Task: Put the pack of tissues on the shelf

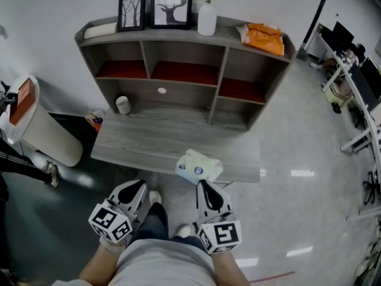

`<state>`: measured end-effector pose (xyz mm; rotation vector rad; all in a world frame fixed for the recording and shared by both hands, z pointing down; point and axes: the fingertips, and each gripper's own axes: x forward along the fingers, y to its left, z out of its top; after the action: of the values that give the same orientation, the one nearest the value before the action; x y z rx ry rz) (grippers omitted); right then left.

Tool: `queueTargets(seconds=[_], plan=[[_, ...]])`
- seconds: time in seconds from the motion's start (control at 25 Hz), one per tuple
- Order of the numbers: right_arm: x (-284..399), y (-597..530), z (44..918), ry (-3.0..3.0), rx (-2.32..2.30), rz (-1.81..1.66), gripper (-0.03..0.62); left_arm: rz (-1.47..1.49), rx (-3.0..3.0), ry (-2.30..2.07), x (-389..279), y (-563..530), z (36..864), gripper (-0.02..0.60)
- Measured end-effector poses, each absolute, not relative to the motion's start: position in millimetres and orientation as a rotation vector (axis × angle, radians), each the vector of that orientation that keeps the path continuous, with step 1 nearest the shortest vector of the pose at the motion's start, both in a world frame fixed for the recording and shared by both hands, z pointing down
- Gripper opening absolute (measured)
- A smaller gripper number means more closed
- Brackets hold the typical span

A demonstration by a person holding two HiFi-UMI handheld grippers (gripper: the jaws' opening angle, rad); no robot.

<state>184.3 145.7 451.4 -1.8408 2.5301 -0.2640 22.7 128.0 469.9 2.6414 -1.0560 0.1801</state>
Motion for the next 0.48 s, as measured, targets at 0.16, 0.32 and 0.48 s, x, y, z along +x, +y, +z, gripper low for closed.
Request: queueTargets(seconds=[0.16, 0.32, 0.48], plan=[[180, 126, 458, 2.532, -1.852, -0.277, 0.021, 0.178, 2.635, -1.053, 17, 108, 475, 0.025], [168, 96, 463, 2.548, -1.857, -0.290, 0.021, 0.176, 2.624, -1.057, 5, 78, 480, 0.025], [155, 54, 463, 2.557, -1.861, -0.301, 0.021, 0.180, 2.621, -1.059, -8, 36, 479, 0.026]])
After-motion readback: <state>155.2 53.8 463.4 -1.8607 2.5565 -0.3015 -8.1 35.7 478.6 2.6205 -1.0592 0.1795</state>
